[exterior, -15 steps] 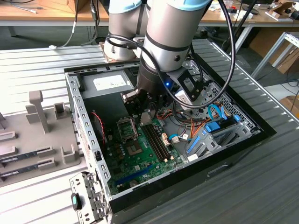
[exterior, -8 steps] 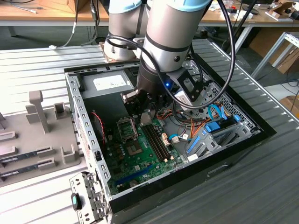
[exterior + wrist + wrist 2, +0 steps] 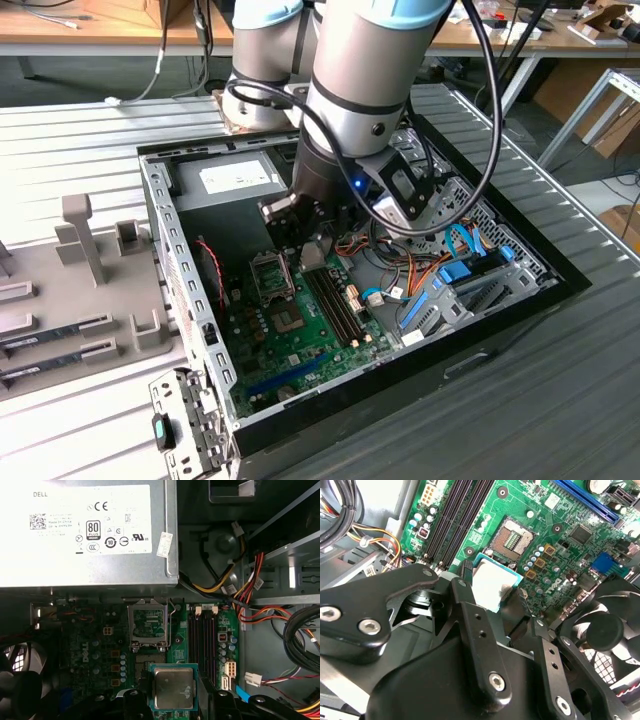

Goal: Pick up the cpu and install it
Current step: 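Place the cpu into insertion slot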

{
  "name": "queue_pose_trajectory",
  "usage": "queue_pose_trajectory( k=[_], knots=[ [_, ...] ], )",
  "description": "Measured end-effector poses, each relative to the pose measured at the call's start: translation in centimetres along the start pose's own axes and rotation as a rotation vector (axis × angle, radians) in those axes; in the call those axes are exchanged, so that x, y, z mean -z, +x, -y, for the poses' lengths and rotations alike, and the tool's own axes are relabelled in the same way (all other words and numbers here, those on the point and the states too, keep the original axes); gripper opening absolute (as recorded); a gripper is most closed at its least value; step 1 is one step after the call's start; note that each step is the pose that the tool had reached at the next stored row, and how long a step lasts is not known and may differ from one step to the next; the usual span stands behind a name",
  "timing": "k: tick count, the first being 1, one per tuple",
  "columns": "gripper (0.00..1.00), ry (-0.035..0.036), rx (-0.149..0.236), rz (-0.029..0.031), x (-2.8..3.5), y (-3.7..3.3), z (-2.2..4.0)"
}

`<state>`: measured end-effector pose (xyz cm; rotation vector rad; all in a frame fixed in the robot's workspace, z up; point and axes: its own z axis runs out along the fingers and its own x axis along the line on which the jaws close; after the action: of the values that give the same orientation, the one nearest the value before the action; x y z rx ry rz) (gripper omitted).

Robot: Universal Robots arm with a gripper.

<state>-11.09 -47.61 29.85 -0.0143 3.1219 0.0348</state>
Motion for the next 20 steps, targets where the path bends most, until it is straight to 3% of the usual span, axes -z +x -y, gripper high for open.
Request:
queue_pose_trajectory(
  k=[20],
  knots=[
    [0.47,-0.0002,0.000,0.0000,-0.61,0.01,0.23]
  ],
)
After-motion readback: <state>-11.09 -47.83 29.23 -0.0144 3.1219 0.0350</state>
